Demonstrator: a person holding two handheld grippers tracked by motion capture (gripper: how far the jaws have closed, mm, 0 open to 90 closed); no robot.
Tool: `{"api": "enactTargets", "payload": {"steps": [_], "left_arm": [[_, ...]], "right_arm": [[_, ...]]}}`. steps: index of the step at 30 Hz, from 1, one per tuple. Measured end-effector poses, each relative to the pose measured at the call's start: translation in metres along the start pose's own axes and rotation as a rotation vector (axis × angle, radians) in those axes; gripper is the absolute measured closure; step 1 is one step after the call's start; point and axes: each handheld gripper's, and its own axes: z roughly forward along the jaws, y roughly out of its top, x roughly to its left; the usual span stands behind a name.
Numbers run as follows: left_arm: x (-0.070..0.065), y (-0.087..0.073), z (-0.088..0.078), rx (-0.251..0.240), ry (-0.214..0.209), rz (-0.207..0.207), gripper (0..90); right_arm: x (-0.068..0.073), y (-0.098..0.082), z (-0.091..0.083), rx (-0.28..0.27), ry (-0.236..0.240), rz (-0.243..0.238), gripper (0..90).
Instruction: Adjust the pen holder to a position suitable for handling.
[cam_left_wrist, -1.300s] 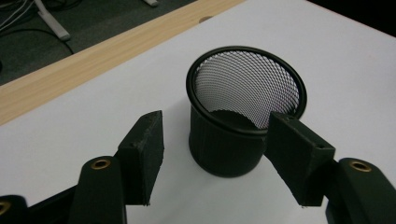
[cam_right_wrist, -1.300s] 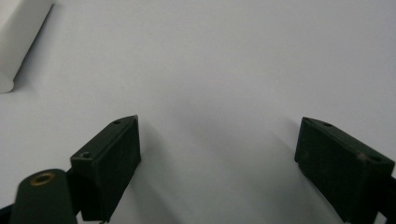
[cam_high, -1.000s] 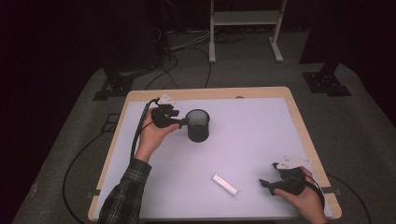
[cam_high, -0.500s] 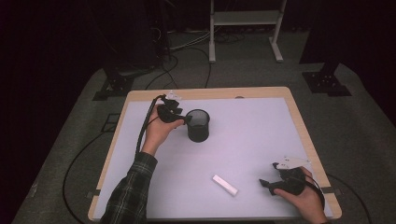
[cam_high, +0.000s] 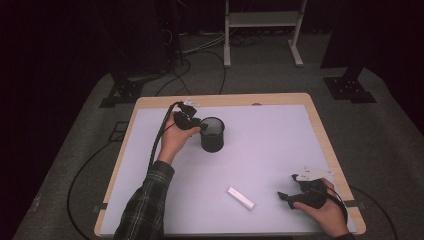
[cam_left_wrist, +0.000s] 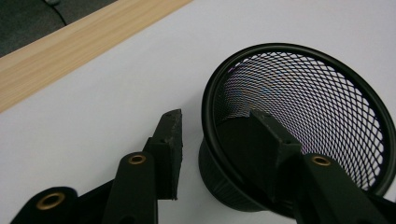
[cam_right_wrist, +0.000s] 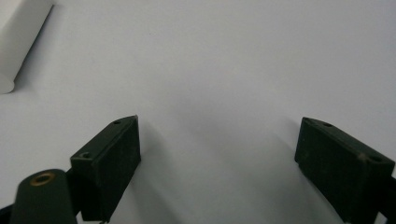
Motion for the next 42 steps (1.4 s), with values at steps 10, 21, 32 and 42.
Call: {"api": "enactTargets", "payload": {"steps": [10, 21, 32, 42], "left_arm": [[-0.006, 0.009, 0.011, 0.046, 0.023, 0.025, 65.2], [-0.004, 0.010, 0.017, 0.091, 0.032, 0.012, 76.1], [-0.014, 0.018, 0.016, 0.087, -0.003, 0.026, 82.2], [-0.023, 0.019, 0.010, 0.111, -0.016, 0.051, 82.7]], "right_arm": [[0.000, 0.000, 0.000, -0.001, -0.001, 0.002, 13.1], [0.000, 0.000, 0.000, -0.001, 0.000, -0.001, 13.0], [0.000, 0.000, 0.000, 0.000, 0.000, 0.001, 13.1], [0.000, 0.000, 0.000, 0.000, 0.000, 0.000, 13.0]]}}
